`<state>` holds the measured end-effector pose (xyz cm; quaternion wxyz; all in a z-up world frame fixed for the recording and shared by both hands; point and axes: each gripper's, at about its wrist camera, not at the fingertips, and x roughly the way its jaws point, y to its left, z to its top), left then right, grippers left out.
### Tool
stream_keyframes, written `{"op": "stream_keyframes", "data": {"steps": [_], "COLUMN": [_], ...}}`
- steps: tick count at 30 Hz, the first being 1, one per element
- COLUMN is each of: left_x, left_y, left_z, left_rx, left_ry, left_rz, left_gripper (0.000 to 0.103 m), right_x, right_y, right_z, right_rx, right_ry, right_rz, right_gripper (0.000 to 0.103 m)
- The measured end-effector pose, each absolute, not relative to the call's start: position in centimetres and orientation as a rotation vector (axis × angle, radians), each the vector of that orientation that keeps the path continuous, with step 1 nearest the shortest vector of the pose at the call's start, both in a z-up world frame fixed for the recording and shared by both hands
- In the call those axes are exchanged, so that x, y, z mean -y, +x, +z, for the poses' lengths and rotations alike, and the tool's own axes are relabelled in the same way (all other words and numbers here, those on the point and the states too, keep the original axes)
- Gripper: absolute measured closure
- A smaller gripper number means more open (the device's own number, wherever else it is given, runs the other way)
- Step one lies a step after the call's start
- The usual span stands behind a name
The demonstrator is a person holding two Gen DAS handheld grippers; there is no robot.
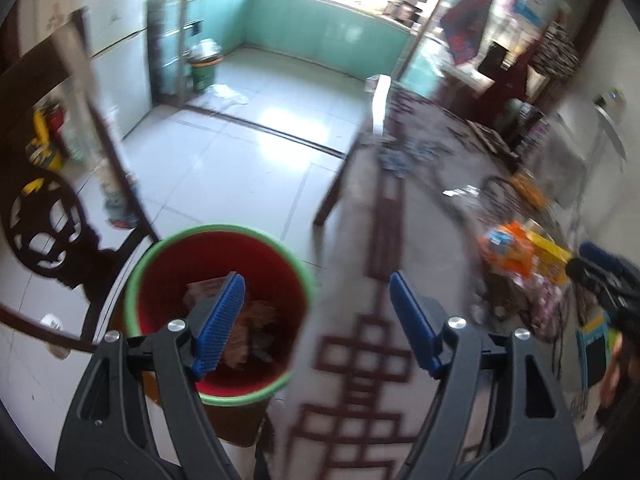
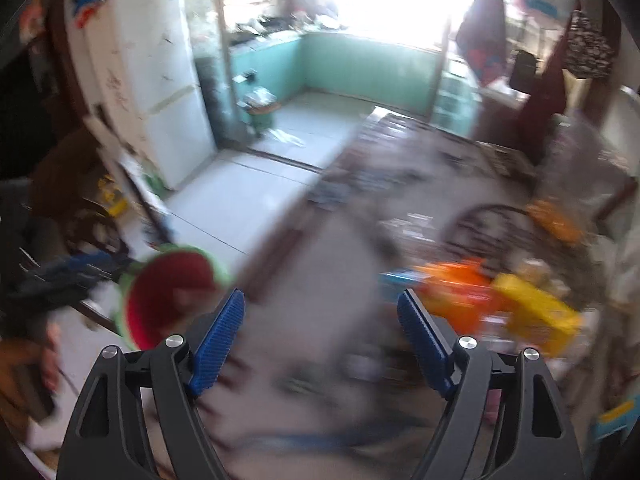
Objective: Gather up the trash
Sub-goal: 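Move both tools back over the trash on the table, then grasp the yellow-orange tea carton with the right tool while the left tool reaches the orange snack bag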
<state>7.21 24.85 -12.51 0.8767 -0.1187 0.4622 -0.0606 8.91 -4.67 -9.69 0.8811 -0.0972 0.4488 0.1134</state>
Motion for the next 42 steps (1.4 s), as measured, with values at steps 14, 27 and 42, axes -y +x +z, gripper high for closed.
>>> {"op": "stream_keyframes", "data": {"steps": [14, 27, 42], "left_x": [-6.1, 2.7, 7.7], "left_y": [8.0, 14.0, 18.1], "left_z": [-10.0, -14.1, -19.1], "left_rx": [-0.900, -0.988, -1.097], "left_ry": [-0.013, 0.221, 0.211], "left_rz": [-0.368, -0.368, -0.381], "left_gripper": [0.008, 0.006, 0.013], "right_x": [22.5, 28.1, 31.3], "right_y": [19.8, 16.6, 10.8], "right_z": [-20.3, -17.9, -14.9], "right_rx": [-1.396, -1.217, -1.088], "right_ry": [-0.485, -0.068, 0.371], "right_rz": [0.292, 0.480, 0.476], "right_gripper": [0.020, 0.045, 0.044]}}
